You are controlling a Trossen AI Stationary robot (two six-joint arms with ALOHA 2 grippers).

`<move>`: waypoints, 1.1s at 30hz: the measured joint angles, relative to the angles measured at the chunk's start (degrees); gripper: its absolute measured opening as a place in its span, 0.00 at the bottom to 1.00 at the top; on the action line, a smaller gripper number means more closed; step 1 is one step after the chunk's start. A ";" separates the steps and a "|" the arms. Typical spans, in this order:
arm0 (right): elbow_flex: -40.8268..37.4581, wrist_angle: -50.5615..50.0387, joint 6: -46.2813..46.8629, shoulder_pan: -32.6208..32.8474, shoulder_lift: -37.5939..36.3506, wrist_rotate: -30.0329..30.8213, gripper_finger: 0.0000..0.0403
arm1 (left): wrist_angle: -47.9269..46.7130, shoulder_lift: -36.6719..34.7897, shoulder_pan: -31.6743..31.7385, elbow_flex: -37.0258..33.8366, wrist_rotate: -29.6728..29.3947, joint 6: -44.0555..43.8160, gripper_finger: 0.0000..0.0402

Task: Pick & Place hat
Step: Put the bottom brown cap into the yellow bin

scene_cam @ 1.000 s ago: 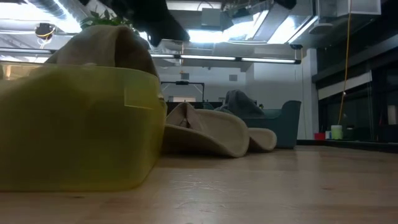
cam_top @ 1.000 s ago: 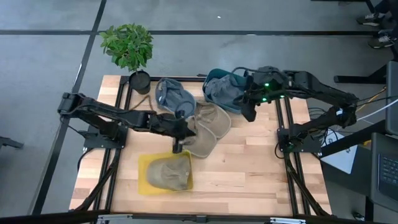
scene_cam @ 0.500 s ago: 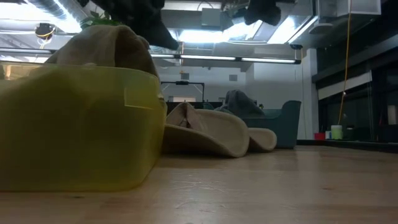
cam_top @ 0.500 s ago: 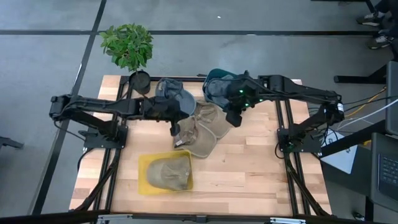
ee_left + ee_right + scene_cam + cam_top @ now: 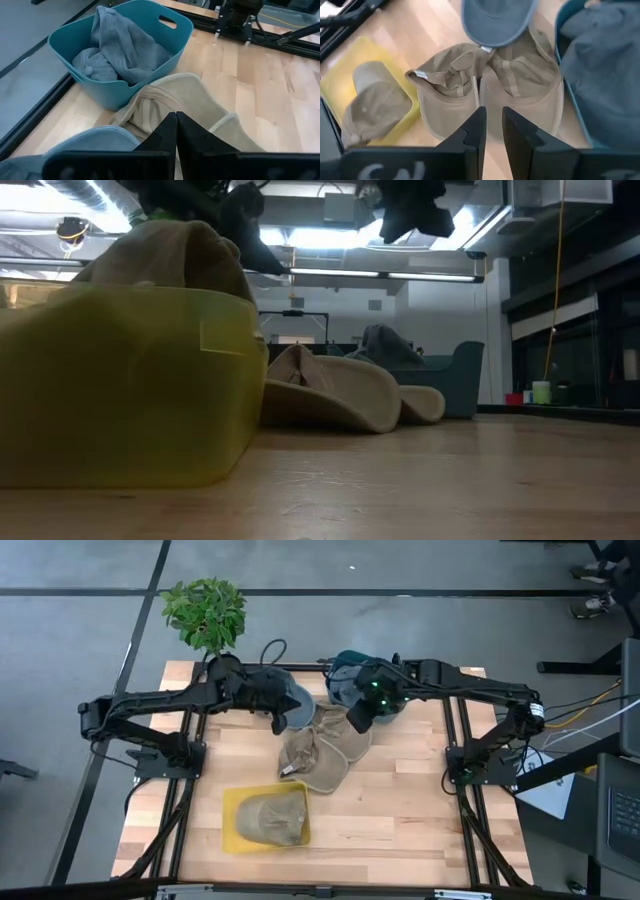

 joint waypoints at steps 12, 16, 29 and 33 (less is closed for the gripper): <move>0.00 0.33 6.44 -1.45 7.67 -7.02 0.15 | 0.42 0.00 6.03 0.00 4.34 5.01 0.00; 0.00 0.79 7.70 -1.60 9.85 -6.45 0.15 | 0.42 0.02 6.96 0.00 4.38 5.02 0.02; 0.00 10.31 7.05 -4.11 10.72 -10.25 0.31 | 0.30 -2.17 7.21 0.00 4.77 4.99 0.02; 0.00 9.65 5.66 -5.34 10.72 -10.39 0.47 | 0.27 -4.05 7.21 0.00 4.56 5.00 0.02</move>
